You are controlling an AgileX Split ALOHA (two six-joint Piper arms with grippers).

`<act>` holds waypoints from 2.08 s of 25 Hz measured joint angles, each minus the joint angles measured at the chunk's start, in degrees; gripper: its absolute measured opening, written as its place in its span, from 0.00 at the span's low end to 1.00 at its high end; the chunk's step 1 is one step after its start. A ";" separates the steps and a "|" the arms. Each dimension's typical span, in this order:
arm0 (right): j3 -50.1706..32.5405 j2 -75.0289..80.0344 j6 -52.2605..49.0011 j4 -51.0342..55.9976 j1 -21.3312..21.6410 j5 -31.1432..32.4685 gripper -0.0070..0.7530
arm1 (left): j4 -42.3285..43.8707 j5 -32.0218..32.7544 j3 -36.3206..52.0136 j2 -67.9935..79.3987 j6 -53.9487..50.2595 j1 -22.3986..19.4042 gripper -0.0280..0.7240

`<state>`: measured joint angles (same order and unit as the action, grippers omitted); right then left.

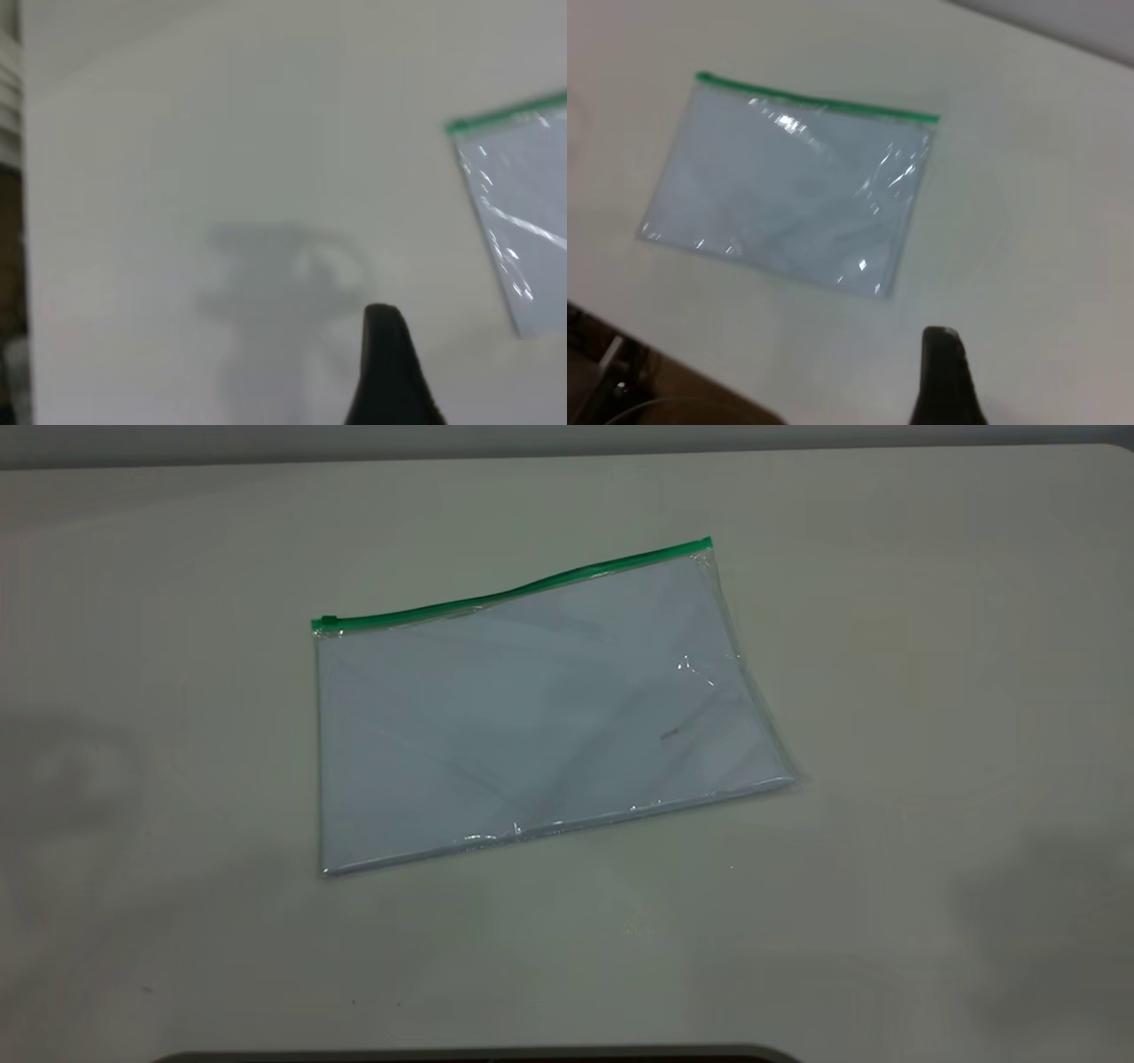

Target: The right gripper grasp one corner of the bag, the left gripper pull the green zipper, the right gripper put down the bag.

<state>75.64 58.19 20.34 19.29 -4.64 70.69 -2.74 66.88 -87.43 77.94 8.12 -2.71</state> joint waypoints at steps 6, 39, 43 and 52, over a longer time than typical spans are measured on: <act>-14.56 -15.98 -0.13 0.49 0.00 -0.06 0.76 | -1.53 0.00 15.52 -11.66 -0.32 0.00 0.78; -46.93 -58.26 -6.44 -10.83 0.00 -3.99 0.76 | -1.76 0.00 49.94 -66.75 -0.56 0.00 0.78; -46.93 -59.11 -6.44 -10.83 0.00 -3.99 0.76 | -1.99 0.00 52.40 -68.91 -0.51 0.00 0.78; -46.93 -59.11 -6.44 -10.83 0.00 -3.99 0.76 | -2.37 -0.46 58.37 -70.46 -0.31 0.00 0.78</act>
<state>28.71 -0.92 13.89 8.46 -4.64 66.70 -5.11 66.41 -29.05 7.49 7.80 -2.71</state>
